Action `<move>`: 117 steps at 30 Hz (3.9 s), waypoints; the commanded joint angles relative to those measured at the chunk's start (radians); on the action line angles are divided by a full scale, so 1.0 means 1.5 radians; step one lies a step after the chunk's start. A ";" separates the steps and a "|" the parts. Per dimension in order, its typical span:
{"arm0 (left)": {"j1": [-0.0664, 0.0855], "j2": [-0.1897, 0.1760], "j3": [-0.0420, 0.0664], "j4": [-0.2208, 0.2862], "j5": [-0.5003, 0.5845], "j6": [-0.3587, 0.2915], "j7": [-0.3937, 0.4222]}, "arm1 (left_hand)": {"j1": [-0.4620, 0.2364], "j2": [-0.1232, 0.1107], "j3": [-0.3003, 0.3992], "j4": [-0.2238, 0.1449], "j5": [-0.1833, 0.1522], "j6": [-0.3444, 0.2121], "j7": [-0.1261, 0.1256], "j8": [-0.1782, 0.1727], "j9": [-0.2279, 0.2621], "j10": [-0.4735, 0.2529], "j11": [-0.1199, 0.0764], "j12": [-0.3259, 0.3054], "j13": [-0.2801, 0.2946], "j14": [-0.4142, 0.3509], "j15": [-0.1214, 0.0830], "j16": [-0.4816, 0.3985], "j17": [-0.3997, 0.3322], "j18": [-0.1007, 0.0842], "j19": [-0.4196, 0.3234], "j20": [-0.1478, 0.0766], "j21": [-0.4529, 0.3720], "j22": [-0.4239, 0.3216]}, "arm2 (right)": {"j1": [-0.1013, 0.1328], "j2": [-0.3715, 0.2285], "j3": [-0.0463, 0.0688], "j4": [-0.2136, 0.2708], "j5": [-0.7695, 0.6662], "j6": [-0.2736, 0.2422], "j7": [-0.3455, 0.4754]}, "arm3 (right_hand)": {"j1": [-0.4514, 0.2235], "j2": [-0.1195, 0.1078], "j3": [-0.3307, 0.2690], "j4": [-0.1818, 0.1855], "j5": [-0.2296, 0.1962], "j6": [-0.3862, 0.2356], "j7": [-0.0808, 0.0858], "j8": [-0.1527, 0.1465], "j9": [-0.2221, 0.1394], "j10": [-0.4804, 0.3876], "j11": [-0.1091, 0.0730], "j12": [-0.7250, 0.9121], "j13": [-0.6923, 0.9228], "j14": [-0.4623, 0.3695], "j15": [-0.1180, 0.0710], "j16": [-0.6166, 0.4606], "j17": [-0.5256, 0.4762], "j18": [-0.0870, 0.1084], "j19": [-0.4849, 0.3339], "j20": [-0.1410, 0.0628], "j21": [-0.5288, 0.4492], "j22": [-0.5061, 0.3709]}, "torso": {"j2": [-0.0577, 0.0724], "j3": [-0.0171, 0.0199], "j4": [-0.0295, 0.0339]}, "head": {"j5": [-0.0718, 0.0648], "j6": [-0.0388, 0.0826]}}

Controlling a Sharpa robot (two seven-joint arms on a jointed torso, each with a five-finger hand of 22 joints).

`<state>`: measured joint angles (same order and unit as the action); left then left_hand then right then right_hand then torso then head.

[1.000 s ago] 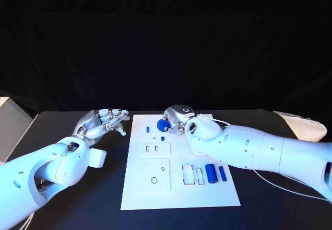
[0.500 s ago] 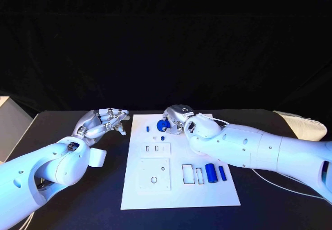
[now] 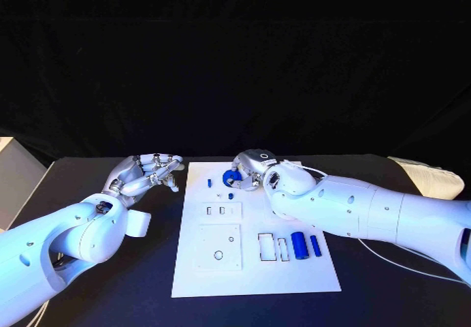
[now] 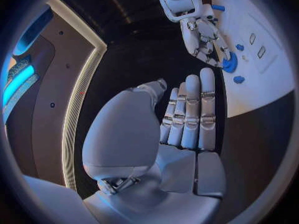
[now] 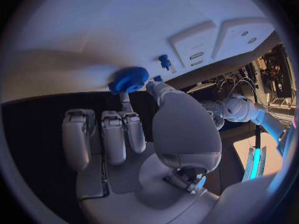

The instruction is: Assemble the parts on the task board

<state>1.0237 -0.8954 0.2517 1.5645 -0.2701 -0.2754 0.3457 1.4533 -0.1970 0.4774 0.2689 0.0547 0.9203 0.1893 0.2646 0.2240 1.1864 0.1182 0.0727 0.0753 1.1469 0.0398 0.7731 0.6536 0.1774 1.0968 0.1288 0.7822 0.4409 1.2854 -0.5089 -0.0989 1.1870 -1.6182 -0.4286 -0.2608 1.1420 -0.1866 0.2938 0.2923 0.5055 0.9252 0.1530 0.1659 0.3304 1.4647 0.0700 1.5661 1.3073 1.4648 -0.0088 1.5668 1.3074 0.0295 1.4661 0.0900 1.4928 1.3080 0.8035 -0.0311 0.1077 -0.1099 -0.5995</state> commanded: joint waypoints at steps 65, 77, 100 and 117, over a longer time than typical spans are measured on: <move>-0.014 -0.001 0.001 -0.007 -0.009 0.013 0.006 | 0.004 -0.004 0.006 -0.001 -0.001 -0.006 0.002 -0.005 0.002 -0.007 0.002 -0.005 0.000 -0.008 0.003 0.002 0.001 0.003 -0.012 0.002 0.008 0.005 | 0.010 -0.279 0.007 0.041 0.183 0.058 0.226 | 0.186 -0.056 0.017 -0.091 -0.169 -0.006 0.004 -0.014 -0.003 0.067 0.004 0.000 0.172 0.071 0.004 0.003 0.176 -0.004 0.045 0.004 0.000 0.117 | -0.003 0.0076 -0.0071 | -0.015 0.002; -0.015 -0.002 0.001 -0.010 -0.013 0.013 0.006 | 0.004 -0.004 0.006 -0.001 -0.001 -0.006 0.002 -0.005 0.002 -0.007 0.002 -0.005 0.000 -0.008 0.003 0.002 0.001 0.003 -0.012 0.002 0.008 0.005 | 0.009 -0.283 0.007 0.039 0.194 0.078 0.225 | 0.183 -0.051 0.000 -0.079 -0.143 -0.003 0.006 -0.014 -0.003 0.069 0.006 0.002 0.174 0.071 0.006 0.003 0.176 -0.004 0.045 0.006 0.001 0.118 | -0.003 0.0071 -0.0092 | -0.014 -0.003; -0.018 0.000 0.001 -0.013 -0.014 0.014 0.006 | 0.004 -0.004 0.006 -0.001 -0.001 -0.006 0.002 -0.005 0.002 -0.008 0.002 -0.004 0.000 -0.010 0.003 0.001 0.000 0.003 -0.015 0.003 0.010 0.006 | -0.001 -0.258 0.005 0.017 0.197 0.095 0.213 | 0.185 -0.022 0.013 -0.053 -0.119 0.029 -0.003 -0.002 0.000 0.071 -0.001 0.003 0.176 0.071 -0.004 0.003 0.176 -0.006 0.048 -0.001 0.006 0.124 | -0.004 0.0069 -0.0084 | -0.016 -0.007; -0.018 -0.001 0.001 -0.014 -0.014 0.015 0.004 | 0.004 -0.004 0.006 -0.001 -0.001 -0.006 0.002 -0.005 0.002 -0.008 0.002 -0.004 0.000 -0.010 0.003 0.001 0.000 0.003 -0.015 0.003 0.010 0.006 | -0.005 -0.252 0.004 0.011 0.190 0.095 0.207 | 0.187 -0.013 0.030 -0.048 -0.116 0.043 -0.009 0.004 0.001 0.071 -0.006 0.003 0.176 0.071 -0.010 0.003 0.176 -0.006 0.049 -0.007 0.008 0.127 | -0.004 0.0070 -0.0089 | -0.015 -0.012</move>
<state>0.9972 -0.8986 0.2517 1.5427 -0.2884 -0.2706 0.3451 1.4533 -0.1970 0.4802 0.2661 0.0547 0.9169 0.1927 0.2610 0.2262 1.1829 0.1217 0.0691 0.0752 1.1362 0.0432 0.7731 0.6537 0.1775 1.0791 0.1323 0.7929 0.4488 1.2818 -0.8876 -0.0908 1.2036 -1.3221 -0.3042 0.0543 1.4225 -0.2168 0.3358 0.2207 0.3276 0.9834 0.1383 0.1664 0.3306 1.4667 0.0677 1.5661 1.3073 1.4649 -0.0163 1.5667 1.3078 0.0297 1.4660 0.0890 1.5006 1.3073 0.7975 -0.0208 0.0944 -0.1327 -0.6171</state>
